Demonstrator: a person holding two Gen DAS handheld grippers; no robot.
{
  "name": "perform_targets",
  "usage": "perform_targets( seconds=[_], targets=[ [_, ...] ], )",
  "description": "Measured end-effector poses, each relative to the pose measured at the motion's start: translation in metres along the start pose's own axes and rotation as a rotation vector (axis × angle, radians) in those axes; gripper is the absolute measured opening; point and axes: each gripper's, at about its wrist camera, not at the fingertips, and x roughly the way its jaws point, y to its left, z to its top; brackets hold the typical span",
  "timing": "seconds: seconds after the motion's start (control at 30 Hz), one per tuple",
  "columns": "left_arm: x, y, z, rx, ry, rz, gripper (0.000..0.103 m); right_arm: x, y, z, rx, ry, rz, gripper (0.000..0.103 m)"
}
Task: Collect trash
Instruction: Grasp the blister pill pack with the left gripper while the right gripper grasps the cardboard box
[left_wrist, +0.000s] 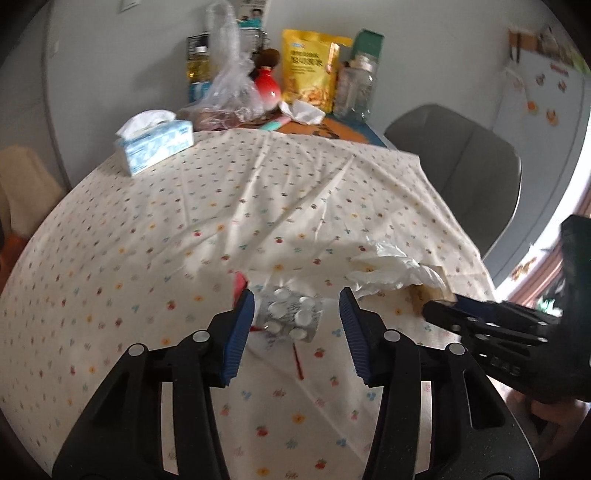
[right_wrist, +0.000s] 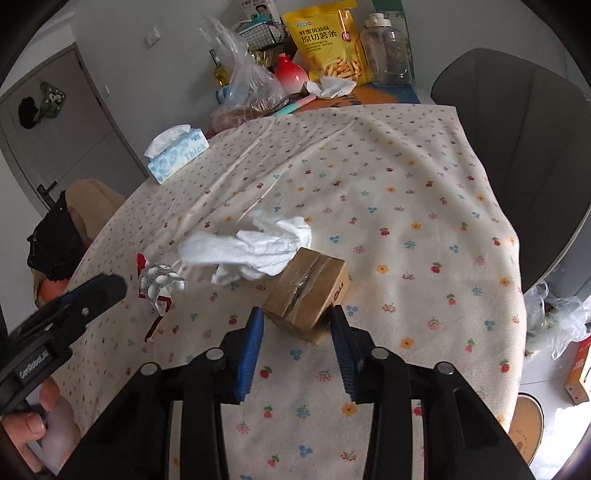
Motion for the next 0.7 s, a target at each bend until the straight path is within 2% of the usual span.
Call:
perform_targets(
  seconds=[0.17,0.33,0.37,0.4,0.47,0.5,0.6,0.7],
  targets=[
    [0.018,-0.015,0.001,0.074,0.036,0.03,0.056,-0.014,-0.007,-0.005,-0.007,-0.023,-0.006,0.034],
    [0.029,-0.017,0.0,0.097,0.047,0.078,0.056,-0.031,-0.012,-0.013,-0.013,-0.029,0.004,0.033],
    [0.03,-0.016,0.0,0.092,0.052,0.078,0.048,-0.034,-0.012,-0.015,-0.017,-0.03,0.005,0.033],
    [0.028,-0.014,0.0,0.088,0.05,0.078,0.036,-0.037,-0.011,-0.017,-0.019,-0.033,0.006,0.033],
    [0.024,-0.01,0.0,0.074,0.049,0.064,0.025,-0.045,-0.012,-0.021,-0.016,-0.04,0.015,0.033],
    [0.02,-0.006,0.0,0.048,0.053,0.035,0.022,-0.048,-0.012,-0.023,-0.013,-0.043,0.018,0.033],
    [0.009,0.001,-0.003,0.019,0.037,0.022,0.009,-0.059,-0.014,-0.029,-0.003,-0.053,0.026,0.033],
    [-0.004,0.005,-0.008,0.001,0.024,-0.018,0.003,-0.068,-0.015,-0.035,0.002,-0.064,0.03,0.033]
  ],
)
